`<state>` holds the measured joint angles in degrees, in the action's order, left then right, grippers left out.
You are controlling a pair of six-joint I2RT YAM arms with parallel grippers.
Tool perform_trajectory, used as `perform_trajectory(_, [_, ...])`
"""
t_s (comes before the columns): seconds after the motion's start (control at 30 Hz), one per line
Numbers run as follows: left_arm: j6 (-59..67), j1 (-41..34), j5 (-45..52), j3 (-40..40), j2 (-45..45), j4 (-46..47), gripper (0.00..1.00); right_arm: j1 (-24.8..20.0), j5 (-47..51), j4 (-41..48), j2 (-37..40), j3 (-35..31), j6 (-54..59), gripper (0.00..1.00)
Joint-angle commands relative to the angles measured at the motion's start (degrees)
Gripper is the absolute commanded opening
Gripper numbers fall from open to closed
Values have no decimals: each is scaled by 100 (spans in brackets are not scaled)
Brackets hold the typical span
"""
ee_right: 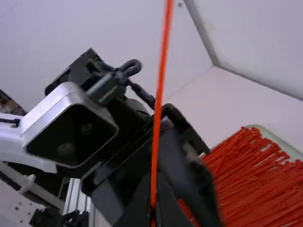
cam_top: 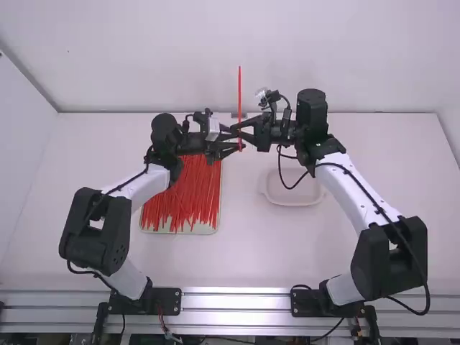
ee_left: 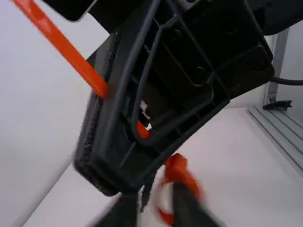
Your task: Fasten the cable tie
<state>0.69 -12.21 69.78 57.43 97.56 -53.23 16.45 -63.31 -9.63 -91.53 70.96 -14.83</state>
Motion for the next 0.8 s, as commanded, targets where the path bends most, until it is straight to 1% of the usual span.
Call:
perform_trajectory(0.0, [-291,28,111,155,28,-79,99,-74,13,-46,118,133,9,0])
perform_trajectory(0.17, [-308,13,109,201,28,-46,99,-332,-129,-44,120,133,-52,0])
perform_trajectory(0.33, [-234,11,109,444,28,485,99,-763,-90,157,118,133,-4,0])
perform_trajectory(0.4, [-39,50,37,599,28,1012,99,-955,-46,463,118,133,280,0])
perform_trajectory(0.47, [59,61,-48,658,28,1279,99,-1021,4,643,118,133,389,0])
perform_trajectory(0.53, [400,50,-210,758,28,1915,99,-1099,262,1189,118,133,752,0])
perform_trajectory(0.6, [590,57,-310,802,28,2256,99,-1123,387,1449,118,133,922,0])
perform_trajectory(0.67, [1014,48,-634,898,28,3071,99,-1132,629,2004,118,133,1342,0])
perform_trajectory(0.77, [1447,42,-953,933,28,3742,99,-1128,710,2483,118,131,1847,0])
